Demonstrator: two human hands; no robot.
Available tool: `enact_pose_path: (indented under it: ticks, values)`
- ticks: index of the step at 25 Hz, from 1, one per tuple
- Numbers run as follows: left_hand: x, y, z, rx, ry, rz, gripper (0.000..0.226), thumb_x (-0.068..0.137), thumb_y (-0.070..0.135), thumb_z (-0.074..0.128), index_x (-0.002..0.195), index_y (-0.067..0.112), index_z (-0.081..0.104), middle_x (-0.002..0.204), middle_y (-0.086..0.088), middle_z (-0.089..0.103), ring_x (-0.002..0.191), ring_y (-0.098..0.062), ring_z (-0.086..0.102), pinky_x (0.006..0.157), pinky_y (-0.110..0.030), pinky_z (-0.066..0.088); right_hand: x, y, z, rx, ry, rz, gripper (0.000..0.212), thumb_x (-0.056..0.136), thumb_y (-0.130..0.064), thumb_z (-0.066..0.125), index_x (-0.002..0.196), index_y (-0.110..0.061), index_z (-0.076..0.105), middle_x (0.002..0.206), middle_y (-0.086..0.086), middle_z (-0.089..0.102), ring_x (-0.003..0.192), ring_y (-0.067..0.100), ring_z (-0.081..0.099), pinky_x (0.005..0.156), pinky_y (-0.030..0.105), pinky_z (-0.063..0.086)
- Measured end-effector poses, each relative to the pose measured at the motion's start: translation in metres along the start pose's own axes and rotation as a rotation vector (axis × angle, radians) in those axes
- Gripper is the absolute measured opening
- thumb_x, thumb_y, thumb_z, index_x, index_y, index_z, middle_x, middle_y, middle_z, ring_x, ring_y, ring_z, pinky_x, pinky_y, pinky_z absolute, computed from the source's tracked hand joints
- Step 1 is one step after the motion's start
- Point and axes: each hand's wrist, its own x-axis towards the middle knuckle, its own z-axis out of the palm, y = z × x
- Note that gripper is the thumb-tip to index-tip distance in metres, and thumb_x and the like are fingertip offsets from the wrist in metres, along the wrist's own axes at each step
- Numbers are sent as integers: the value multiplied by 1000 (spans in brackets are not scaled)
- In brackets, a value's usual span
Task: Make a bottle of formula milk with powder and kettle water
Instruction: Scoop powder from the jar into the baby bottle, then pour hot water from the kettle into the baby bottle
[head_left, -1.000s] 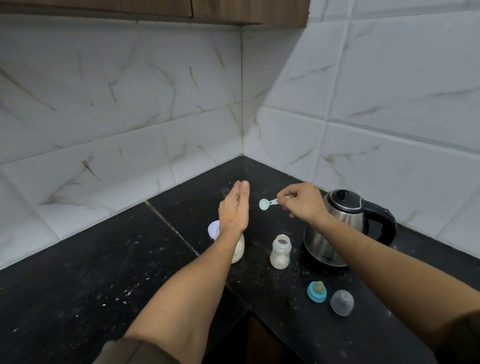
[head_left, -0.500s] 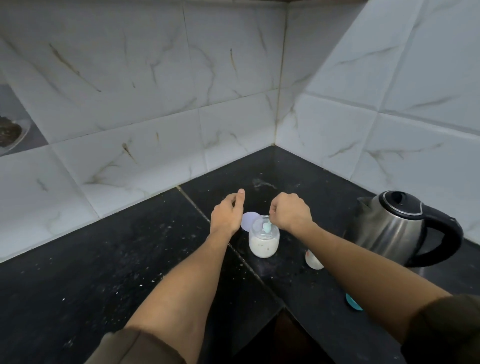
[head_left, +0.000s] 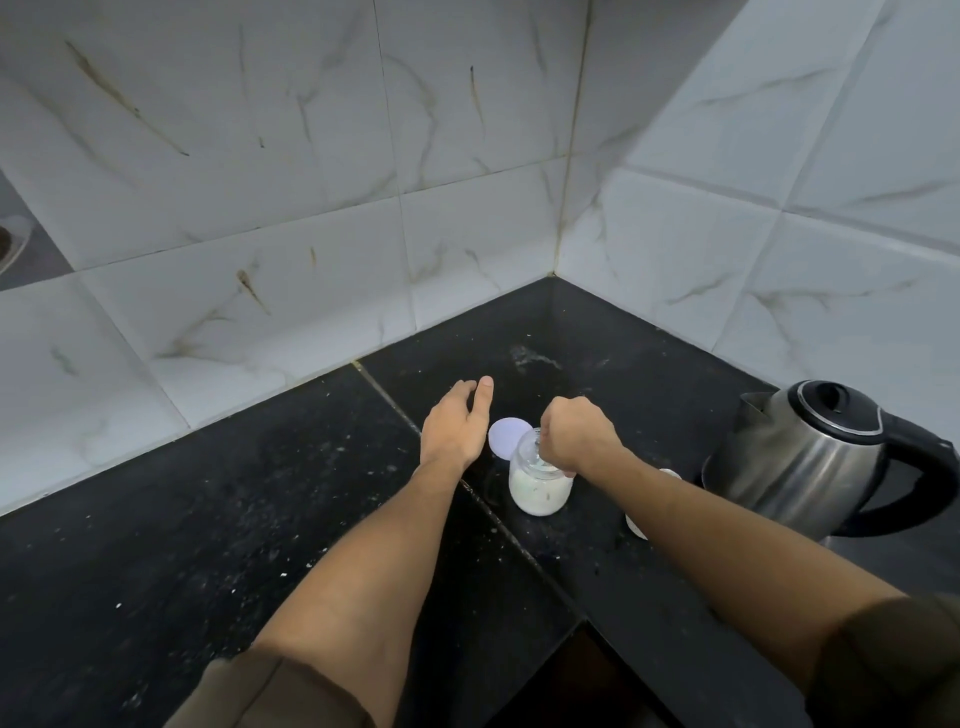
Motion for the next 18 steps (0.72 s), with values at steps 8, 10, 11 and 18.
enact_pose_path:
  ticks: [8,10,11,18]
  values:
    - [0,52,5,-15,116,172,59,107,58,34,140,17,61,145,-3,62,134,-23,57,113,-46,46,-17,29,-48,166,197,40,16,86,-15,63,85,-20,78,83,3,73,80,28,70,69,35,58]
    - [-5,79,17,-12,115,253,56,107,56,39,145,19,58,147,-1,61,135,-20,57,113,-43,46,-26,52,-68,190,327,83,16,87,-20,62,83,-23,77,81,1,70,83,30,69,68,33,52]
    - [-8,94,26,-15,87,295,55,107,55,42,146,19,57,146,-1,61,133,-19,58,112,-43,47,-31,67,-78,200,395,111,16,87,-21,61,82,-24,75,80,2,69,83,31,69,68,31,48]
    - [-49,185,111,-47,-241,384,51,102,47,54,145,18,59,139,0,67,128,-20,62,110,-37,47,-79,184,-118,253,640,351,22,92,-21,58,101,-20,78,99,7,76,96,35,69,72,33,47]
